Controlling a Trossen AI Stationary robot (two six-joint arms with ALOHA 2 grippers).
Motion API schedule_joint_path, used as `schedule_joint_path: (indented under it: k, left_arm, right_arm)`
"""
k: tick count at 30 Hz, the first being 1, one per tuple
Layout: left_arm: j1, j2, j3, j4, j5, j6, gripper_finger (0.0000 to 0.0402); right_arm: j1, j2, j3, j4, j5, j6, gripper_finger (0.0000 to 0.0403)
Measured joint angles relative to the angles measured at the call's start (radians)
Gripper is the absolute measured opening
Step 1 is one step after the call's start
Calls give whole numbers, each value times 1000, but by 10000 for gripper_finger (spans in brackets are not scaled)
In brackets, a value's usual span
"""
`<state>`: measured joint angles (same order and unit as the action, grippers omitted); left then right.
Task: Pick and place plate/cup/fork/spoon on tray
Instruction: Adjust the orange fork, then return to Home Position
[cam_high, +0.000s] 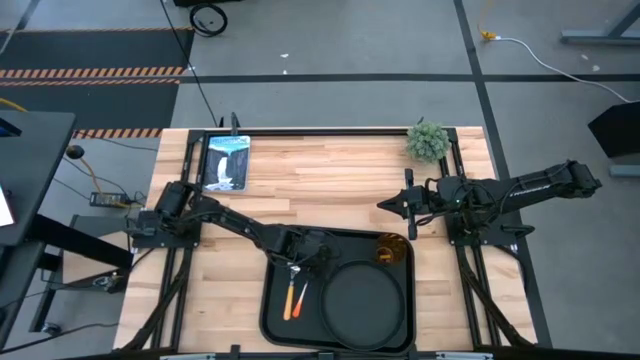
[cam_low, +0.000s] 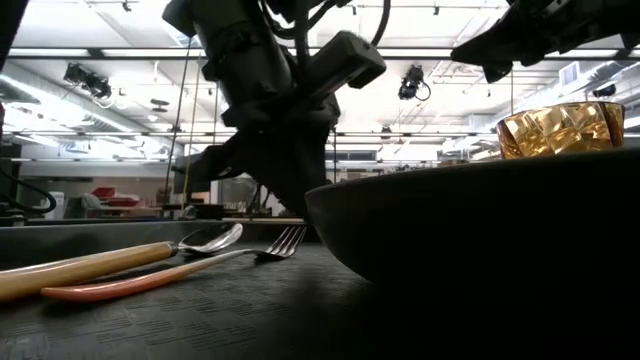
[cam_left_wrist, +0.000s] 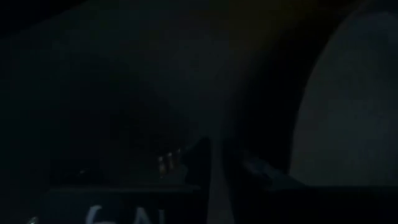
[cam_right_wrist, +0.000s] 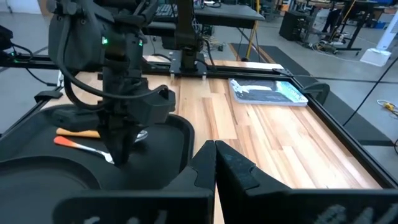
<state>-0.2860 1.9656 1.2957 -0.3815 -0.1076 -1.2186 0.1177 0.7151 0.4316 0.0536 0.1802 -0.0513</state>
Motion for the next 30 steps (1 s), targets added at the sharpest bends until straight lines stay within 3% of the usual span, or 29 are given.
schedule_joint_path:
  k: [22, 26, 30]
  left_arm:
    - [3, -2, 0, -63, -3, 8, 45]
    - [6, -18, 17, -103, 0, 91, 45]
    - [9, -46, 76, -152, -5, 295, 45]
  right_arm:
    - [0, 0, 0, -2, 0, -1, 12]
    - [0, -1, 0, -3, 0, -12, 12]
    - [0, -64, 7, 41, -58, -25, 12]
